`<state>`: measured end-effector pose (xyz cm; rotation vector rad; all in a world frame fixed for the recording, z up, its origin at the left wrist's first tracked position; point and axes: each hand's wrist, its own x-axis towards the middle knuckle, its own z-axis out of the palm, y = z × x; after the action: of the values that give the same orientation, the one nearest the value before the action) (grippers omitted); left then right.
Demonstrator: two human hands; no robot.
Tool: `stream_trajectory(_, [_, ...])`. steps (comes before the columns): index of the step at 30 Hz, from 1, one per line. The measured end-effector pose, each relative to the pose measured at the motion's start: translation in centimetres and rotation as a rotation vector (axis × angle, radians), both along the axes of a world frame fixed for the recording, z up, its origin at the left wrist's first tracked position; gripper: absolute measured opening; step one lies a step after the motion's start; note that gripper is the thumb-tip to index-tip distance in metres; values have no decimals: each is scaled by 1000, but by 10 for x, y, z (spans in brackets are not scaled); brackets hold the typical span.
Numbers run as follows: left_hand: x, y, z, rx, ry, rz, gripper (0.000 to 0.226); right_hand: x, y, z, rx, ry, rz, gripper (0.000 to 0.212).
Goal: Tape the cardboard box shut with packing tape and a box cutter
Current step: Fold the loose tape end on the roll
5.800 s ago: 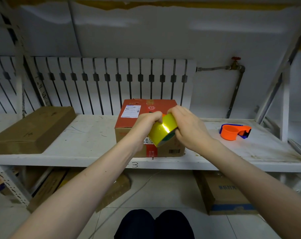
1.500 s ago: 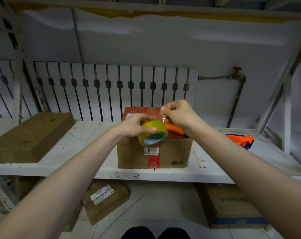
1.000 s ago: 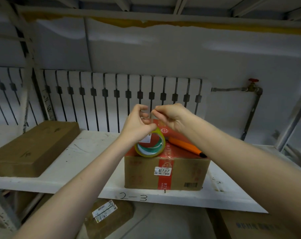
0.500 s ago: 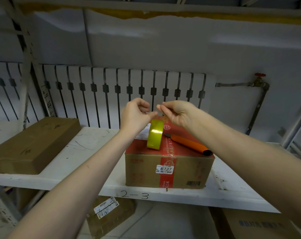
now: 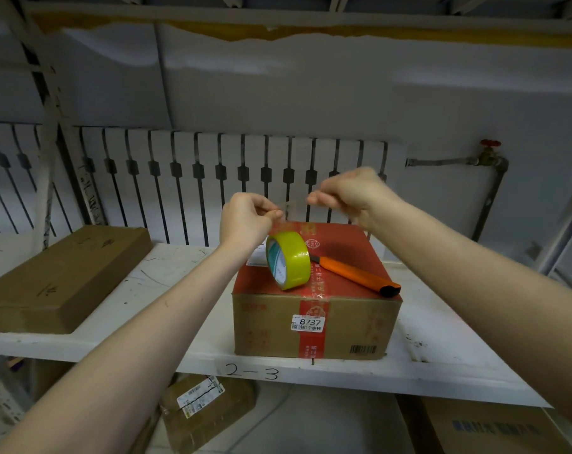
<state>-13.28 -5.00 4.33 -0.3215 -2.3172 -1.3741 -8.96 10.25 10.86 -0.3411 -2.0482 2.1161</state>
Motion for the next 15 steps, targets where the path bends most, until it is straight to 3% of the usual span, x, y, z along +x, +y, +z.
stream_trajectory(2, [-1,-2,0,44,-37,-25,6,-2,14,-1,365,163,-122,20])
stream_trajectory(7, [1,-1,7,47,-108,-117,2,-14,17,-42,755,283,3,21])
stream_trajectory(10, [0,-1,12,25,-131,-169,1,-23,11,-58,753,398,144,32])
stream_trajectory(15, [-1,-6,17,61,-193,-234,3,-37,8,-64,677,588,132,9])
